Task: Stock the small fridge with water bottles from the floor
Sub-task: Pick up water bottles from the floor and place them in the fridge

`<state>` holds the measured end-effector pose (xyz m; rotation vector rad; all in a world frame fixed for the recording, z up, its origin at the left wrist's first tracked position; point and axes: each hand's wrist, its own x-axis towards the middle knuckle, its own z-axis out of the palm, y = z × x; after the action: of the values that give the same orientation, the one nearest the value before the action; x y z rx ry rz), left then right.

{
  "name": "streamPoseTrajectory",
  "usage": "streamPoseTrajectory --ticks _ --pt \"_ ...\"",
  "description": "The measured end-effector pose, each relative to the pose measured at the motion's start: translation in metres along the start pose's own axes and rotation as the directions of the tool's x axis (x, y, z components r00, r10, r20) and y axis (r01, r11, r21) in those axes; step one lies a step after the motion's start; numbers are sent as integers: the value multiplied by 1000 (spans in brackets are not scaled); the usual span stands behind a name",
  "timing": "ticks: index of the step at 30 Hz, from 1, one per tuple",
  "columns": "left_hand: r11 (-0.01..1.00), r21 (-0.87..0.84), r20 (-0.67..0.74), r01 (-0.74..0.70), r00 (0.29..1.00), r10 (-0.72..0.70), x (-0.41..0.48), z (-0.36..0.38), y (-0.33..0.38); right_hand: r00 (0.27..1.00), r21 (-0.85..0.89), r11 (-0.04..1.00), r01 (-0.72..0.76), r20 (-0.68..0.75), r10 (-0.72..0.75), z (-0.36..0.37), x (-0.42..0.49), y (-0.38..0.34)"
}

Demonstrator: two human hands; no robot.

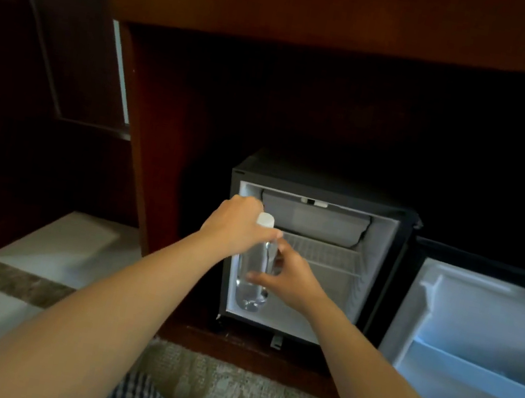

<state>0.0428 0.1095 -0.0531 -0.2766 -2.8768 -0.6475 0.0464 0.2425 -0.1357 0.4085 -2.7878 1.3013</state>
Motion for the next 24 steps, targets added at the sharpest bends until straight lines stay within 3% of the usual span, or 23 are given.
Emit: streamPoseTrajectory --ticks 8,14,16,18,21,24 --pt "971 -214 -130 -109 988 82 -1 6 29 992 78 997 -26 -119 36 -28 -12 5" --pt "896 -416 -101 -154 987 123 11 25 20 982 83 994 -73 -166 86 -37 1 17" --pt "846 -529 -41 -71 997 59 19 38 13 983 76 994 -85 -154 96 -40 9 28" --pt "771 -628 113 109 992 -48 29 59 4 983 94 989 -112 -136 124 -40 18 42" --pt "719 -591 363 366 917 -167 46 96 -9 973 87 977 -193 -112 202 -32 37 67" --pt "716 -567 443 408 884 -153 67 135 -26 965 20 971 -237 -107 238 -17 58 97"
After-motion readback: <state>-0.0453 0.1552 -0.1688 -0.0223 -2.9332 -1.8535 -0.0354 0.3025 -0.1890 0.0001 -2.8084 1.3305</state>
